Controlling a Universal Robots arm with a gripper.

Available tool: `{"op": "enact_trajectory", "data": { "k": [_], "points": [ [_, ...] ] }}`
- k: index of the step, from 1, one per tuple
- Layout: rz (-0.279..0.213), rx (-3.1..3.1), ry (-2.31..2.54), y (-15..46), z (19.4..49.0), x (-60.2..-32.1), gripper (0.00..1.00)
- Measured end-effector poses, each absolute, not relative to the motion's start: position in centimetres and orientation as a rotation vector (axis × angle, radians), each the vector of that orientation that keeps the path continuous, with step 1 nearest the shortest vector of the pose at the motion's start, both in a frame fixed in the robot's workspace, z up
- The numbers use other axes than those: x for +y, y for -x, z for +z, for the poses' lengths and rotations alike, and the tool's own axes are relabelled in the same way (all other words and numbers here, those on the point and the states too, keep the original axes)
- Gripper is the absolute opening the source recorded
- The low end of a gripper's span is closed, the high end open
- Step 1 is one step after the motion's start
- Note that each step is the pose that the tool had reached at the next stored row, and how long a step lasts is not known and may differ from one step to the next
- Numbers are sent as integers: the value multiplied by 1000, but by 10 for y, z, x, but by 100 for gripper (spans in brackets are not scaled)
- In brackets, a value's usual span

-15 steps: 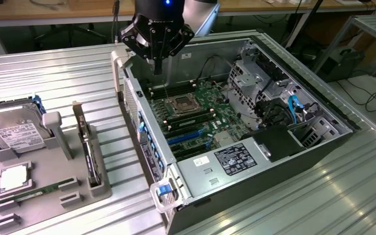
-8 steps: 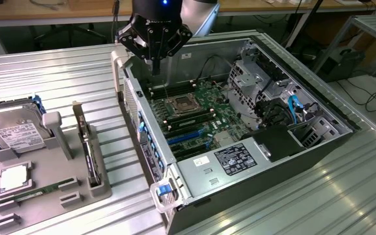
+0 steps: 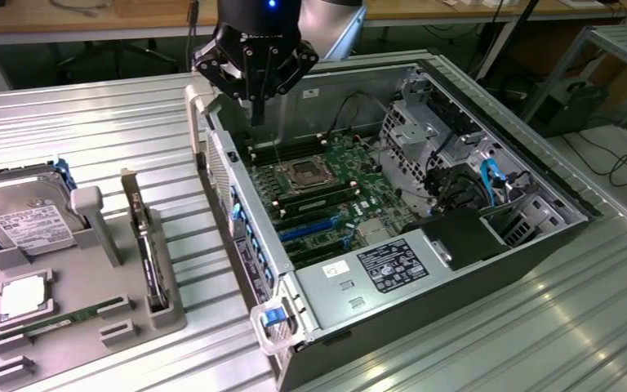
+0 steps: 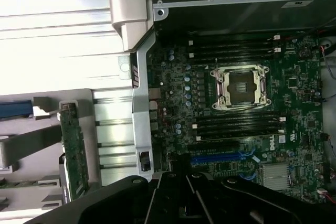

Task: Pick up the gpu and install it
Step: 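Reach for the gpu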

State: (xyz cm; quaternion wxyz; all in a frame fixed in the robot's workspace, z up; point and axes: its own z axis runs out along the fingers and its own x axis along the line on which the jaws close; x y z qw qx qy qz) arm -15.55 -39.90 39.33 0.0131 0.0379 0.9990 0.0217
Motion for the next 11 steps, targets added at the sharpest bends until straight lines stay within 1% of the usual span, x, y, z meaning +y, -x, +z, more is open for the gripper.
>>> {"op": "enact_trajectory", "data": {
  "k": [11],
  "points": [
    [68,3112,-118,159,393,-399,11]
  ]
}}
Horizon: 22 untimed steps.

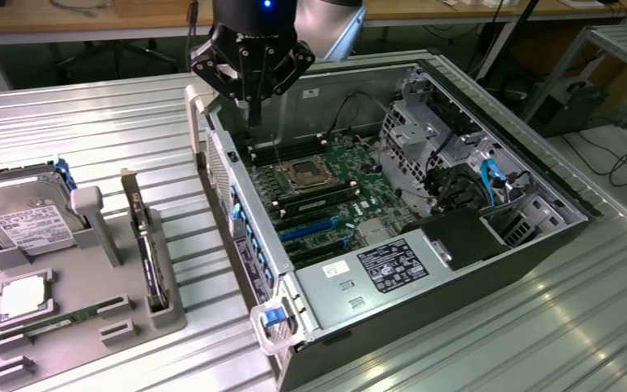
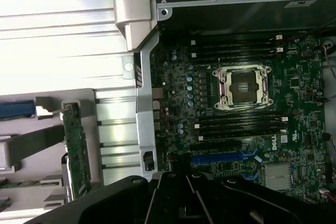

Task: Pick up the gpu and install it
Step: 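Reach for the gpu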

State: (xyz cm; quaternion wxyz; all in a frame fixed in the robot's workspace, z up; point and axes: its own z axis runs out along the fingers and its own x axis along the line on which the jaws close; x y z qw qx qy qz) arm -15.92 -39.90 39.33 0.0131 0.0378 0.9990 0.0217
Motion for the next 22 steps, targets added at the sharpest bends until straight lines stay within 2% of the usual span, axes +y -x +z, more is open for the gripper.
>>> {"op": "enact_trajectory", "data": {
  "k": [22],
  "points": [
    [68,3112,-118,167,393,-399,11]
  ]
}}
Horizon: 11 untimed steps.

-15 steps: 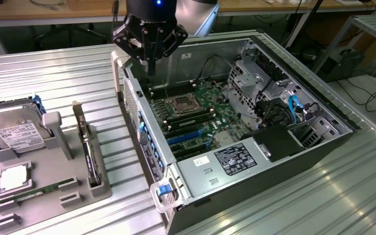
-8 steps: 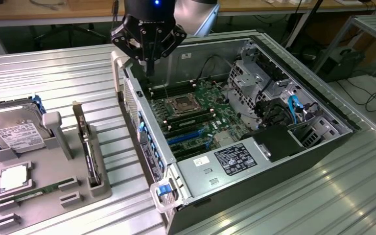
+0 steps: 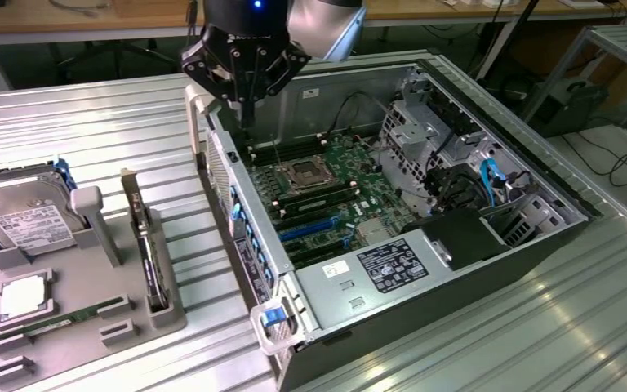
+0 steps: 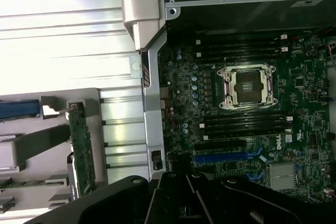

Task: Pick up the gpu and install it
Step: 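Reach for the gpu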

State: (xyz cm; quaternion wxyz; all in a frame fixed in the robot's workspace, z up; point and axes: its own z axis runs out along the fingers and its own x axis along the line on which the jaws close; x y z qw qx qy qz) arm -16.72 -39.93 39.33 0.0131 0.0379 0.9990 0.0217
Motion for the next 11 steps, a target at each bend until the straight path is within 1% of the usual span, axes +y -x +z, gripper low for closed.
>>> {"op": "enact_trajectory", "data": {
  "k": [11],
  "points": [
    [68,3112,-118,173,393,-400,11]
  ]
}}
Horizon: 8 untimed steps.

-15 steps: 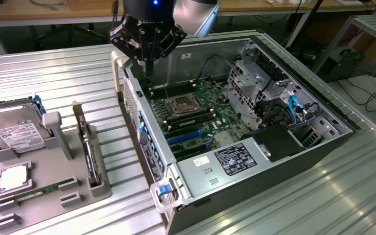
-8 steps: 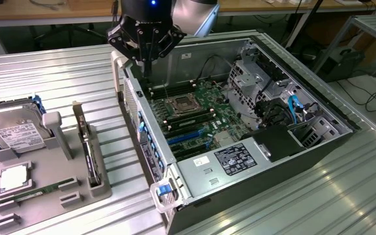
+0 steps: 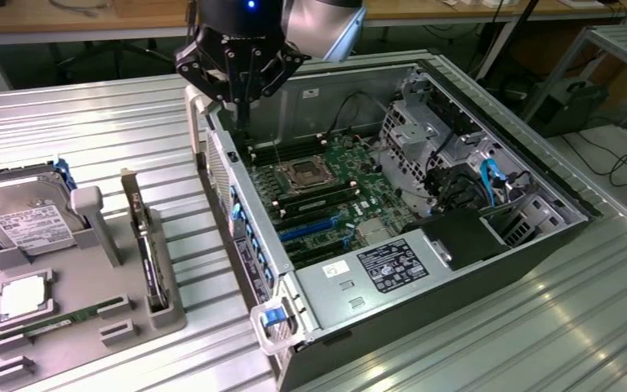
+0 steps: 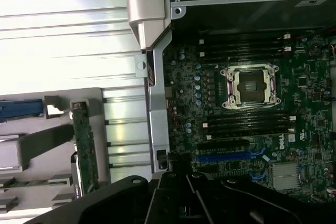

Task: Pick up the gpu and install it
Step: 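Reach for the gpu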

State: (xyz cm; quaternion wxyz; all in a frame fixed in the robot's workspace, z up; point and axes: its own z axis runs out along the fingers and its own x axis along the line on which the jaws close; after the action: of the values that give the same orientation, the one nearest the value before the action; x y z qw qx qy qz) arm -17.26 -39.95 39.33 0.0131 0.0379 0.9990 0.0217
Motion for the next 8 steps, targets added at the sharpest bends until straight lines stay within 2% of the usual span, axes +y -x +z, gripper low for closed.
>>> {"op": "enact_trajectory", "data": {
  "k": [8],
  "points": [
    [68,3112,-118,176,393,-400,11]
  ]
}}
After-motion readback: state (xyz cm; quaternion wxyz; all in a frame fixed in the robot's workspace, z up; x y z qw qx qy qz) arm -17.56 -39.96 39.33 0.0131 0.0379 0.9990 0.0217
